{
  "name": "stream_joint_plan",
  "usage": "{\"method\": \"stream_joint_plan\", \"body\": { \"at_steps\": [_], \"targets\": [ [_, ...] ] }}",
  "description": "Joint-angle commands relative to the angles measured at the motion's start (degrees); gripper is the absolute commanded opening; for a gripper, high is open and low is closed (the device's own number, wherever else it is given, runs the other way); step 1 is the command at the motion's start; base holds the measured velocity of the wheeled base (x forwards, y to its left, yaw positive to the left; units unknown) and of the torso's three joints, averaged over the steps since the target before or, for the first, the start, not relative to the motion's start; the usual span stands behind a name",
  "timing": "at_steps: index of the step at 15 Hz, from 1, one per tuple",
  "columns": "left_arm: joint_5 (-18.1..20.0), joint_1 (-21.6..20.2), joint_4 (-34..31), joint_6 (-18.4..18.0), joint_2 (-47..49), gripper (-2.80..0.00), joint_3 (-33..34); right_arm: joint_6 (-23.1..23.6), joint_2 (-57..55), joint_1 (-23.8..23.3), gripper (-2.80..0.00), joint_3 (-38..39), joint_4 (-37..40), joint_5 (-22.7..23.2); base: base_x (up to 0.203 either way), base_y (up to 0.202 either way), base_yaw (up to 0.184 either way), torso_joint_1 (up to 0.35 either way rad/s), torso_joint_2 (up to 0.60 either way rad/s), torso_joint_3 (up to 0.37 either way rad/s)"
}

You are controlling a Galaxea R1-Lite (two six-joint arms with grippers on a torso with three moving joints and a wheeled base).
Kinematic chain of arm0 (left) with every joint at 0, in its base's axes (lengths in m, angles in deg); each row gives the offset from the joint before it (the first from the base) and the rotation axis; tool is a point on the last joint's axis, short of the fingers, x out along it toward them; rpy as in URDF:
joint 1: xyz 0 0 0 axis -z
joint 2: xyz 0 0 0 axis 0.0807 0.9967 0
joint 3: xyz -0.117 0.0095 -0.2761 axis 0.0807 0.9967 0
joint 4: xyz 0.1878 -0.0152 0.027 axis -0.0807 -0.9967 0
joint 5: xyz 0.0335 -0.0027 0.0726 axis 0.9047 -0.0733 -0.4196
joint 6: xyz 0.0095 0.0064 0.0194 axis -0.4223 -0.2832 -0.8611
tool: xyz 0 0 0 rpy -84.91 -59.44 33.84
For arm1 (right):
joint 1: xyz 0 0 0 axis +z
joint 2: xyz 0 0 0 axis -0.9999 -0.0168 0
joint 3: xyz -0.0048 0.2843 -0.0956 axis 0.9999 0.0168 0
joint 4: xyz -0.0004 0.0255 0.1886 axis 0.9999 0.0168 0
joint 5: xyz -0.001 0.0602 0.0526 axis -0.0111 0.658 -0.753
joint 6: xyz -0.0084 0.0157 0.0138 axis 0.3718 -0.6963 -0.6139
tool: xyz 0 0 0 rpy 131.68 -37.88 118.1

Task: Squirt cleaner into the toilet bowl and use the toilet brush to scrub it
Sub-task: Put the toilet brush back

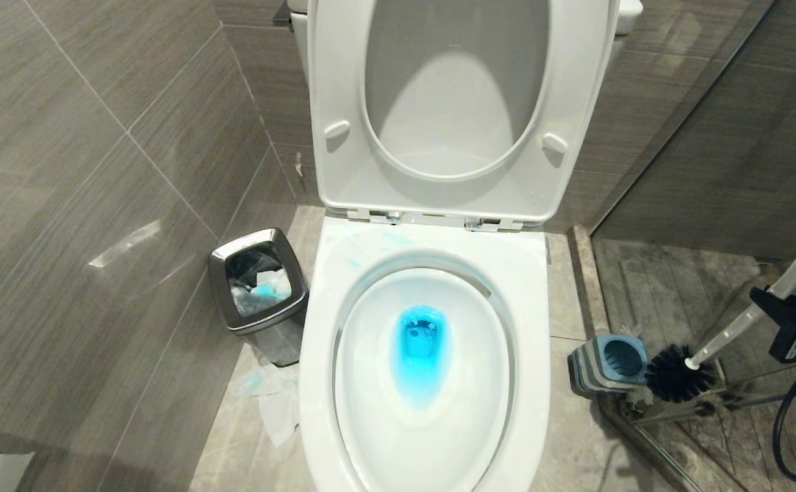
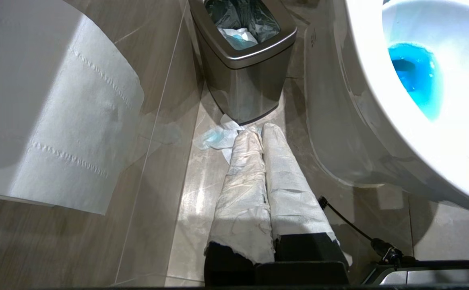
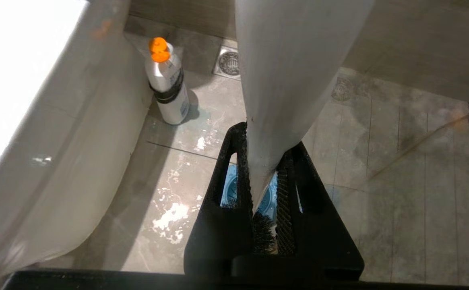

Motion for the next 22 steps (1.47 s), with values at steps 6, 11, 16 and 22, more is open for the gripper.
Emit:
{"method": "stream_joint_plan", "body": {
  "at_steps": [6, 11, 16, 22],
  "targets": [
    [0.00, -0.01, 0.01, 0.00, -0.01, -2.80, 0.00, 0.12, -18.24, -0.33, -2.80, 1.66, -16.57, -1.09, 0.000, 0.000, 0.000, 0.000, 0.00, 0.000],
    [0.00, -0.01, 0.01, 0.00, -0.01, -2.80, 0.00, 0.13, -20.69, -0.01, -2.80, -1.37, -17.21, -1.02, 0.000, 0.000, 0.000, 0.000, 0.00, 0.000],
    [0.00, -0.01, 0.01, 0.00, -0.01, -2.80, 0.00, 0.27, -22.74, -0.08, -2.80, -4.00, -17.21, -0.94, 0.000, 0.000, 0.000, 0.000, 0.00, 0.000],
    [0.00, -0.01, 0.01, 0.00, -0.01, -2.80, 0.00, 3.73, -28.36, 0.34, -2.80, -9.32, -17.21, -0.80, 0.000, 0.000, 0.000, 0.000, 0.00, 0.000]
  ]
}}
